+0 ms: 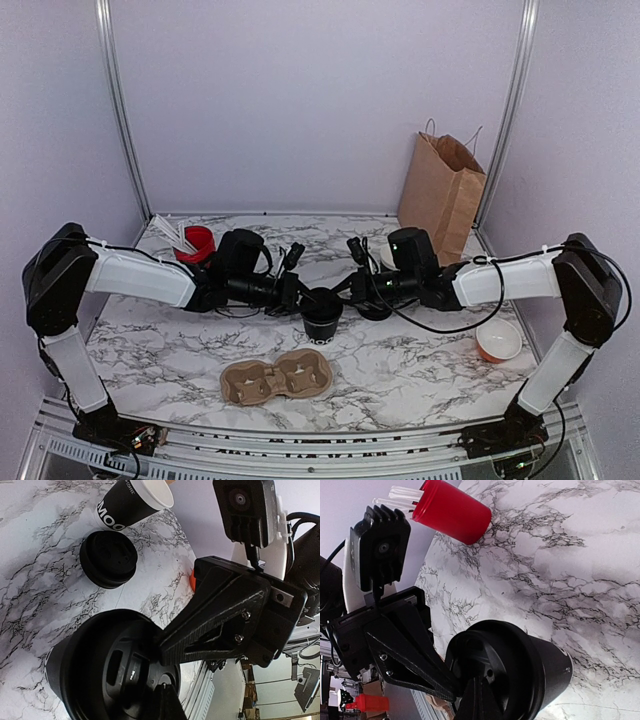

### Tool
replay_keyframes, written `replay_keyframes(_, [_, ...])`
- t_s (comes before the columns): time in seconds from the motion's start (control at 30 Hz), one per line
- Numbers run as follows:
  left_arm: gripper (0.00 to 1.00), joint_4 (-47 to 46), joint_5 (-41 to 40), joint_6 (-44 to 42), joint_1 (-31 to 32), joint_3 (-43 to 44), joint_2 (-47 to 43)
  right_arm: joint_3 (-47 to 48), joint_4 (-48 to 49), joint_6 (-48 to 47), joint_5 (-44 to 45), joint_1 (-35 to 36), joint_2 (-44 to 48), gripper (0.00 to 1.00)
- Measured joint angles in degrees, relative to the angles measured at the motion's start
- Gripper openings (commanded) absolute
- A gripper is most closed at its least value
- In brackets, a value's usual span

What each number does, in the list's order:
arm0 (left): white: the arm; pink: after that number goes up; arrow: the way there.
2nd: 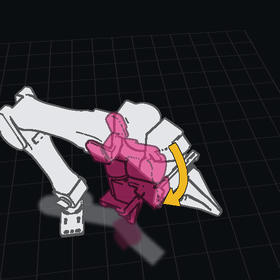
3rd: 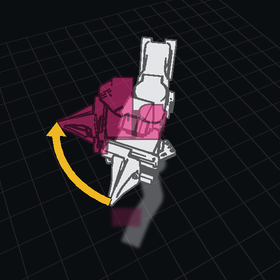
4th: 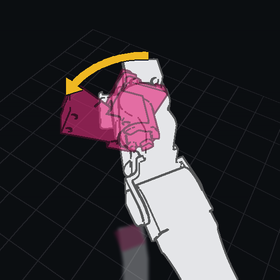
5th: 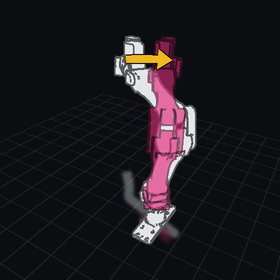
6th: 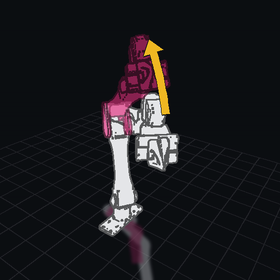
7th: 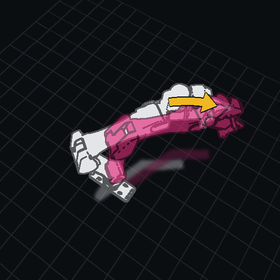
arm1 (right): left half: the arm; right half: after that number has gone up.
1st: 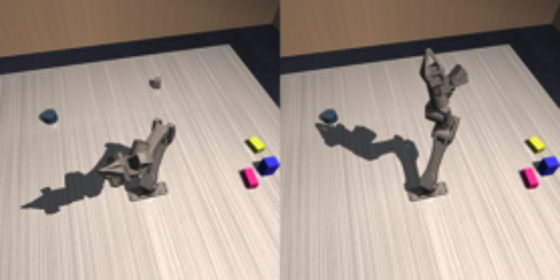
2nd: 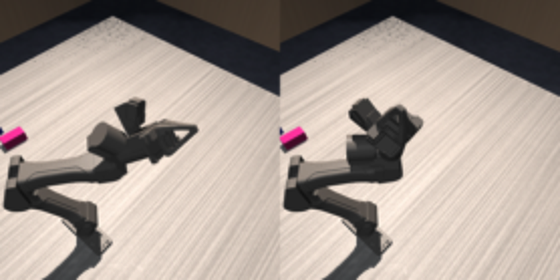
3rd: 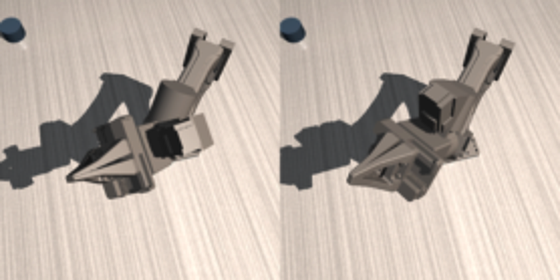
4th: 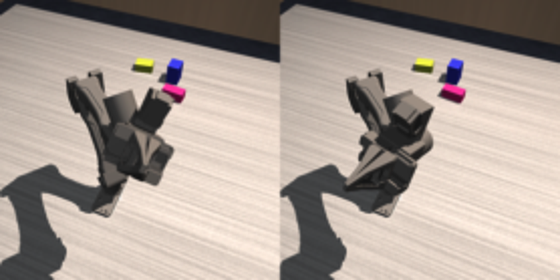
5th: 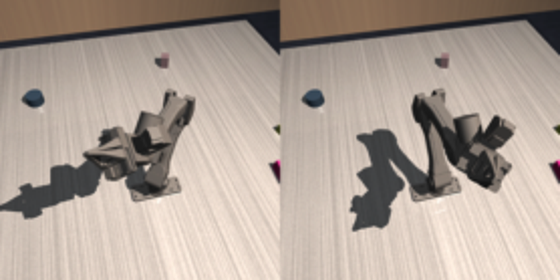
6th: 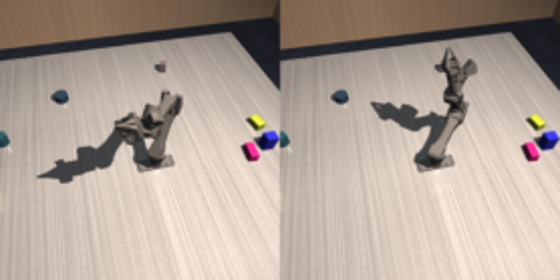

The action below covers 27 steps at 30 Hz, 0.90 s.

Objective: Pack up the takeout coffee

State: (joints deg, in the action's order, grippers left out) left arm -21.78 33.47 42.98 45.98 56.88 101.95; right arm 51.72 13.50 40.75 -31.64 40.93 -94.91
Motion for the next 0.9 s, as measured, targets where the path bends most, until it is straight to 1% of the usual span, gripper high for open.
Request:
replay_keyframes(0.17, [0.00, 1.22, -0.20, -1.20, -0.11, 0.61, -0.11, 0.00, 0.00, -0.07, 0.00, 0.02, 0.00, 0.00])
replay_keyframes(0.4, [0.00, 11.67, -3.21, -6.10, 0.04, 4.90, -1.31, 0.46, -0.74, -0.33, 0.20, 0.04, 0.00, 0.00])
replay_keyframes(0.6, [0.00, 18.49, -5.55, -8.94, 0.11, 7.15, -3.74, 3.93, -5.01, -2.03, 1.92, 0.22, 0.09, 0.00])
replay_keyframes(0.8, [0.00, 21.14, -7.93, -11.15, 0.11, 9.29, -7.04, 8.76, -10.38, -5.14, 5.05, 0.48, 1.46, 0.00])
replay_keyframes(0.87, [0.08, 21.86, -9.05, -12.04, 0.11, 10.08, -7.80, 10.08, -12.00, -6.29, 6.40, 0.48, 2.21, 0.00])
replay_keyframes(0.9, [0.11, 22.27, -9.60, -12.59, 0.11, 10.38, -8.07, 10.69, -12.87, -6.86, 7.17, 0.48, 2.64, 0.02])
